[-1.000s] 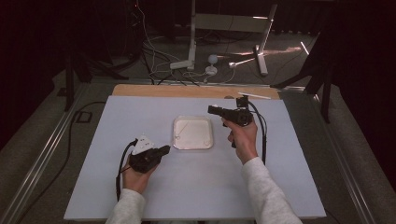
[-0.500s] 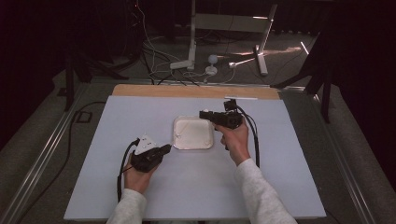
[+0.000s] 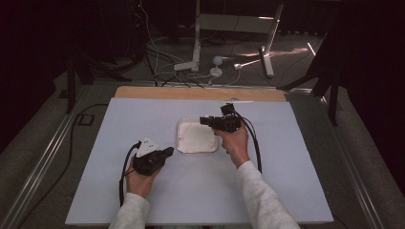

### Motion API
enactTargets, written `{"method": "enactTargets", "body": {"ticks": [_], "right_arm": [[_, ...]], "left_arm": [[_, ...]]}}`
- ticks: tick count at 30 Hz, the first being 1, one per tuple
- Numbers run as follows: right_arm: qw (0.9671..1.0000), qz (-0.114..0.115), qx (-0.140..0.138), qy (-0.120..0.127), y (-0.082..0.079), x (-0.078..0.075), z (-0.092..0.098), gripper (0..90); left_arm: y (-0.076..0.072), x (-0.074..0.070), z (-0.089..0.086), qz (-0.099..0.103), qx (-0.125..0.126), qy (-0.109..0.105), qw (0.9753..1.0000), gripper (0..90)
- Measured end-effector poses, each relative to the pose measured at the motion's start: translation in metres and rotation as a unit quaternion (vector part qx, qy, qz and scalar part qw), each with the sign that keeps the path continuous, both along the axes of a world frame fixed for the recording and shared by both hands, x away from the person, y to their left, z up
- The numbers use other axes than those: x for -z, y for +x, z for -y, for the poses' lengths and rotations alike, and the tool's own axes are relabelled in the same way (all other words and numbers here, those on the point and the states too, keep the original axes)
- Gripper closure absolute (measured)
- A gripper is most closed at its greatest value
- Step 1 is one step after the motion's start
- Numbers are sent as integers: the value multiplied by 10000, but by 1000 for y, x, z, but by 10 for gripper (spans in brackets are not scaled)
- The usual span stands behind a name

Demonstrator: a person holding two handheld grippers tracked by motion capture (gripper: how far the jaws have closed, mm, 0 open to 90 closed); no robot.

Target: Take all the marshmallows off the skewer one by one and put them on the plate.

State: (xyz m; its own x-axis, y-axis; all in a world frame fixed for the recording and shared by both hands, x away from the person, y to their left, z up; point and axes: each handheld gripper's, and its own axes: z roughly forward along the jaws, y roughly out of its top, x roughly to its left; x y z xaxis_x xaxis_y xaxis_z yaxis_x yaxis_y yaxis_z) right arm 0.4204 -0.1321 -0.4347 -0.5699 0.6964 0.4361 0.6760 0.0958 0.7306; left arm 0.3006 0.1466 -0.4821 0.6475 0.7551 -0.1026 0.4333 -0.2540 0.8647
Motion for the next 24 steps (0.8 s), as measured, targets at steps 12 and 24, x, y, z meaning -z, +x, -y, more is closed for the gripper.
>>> {"method": "enactTargets", "body": {"ticks": [12,24], "right_arm": [[9999,-25,-95,-54,1,8,-9,333],[9989,-34,-399,233,-13,0,-13,190]], "left_arm": [[0,0,-2,-5,-51,-11,10000,900],[0,-1,-2,51,-86,-46,9999,900]]}}
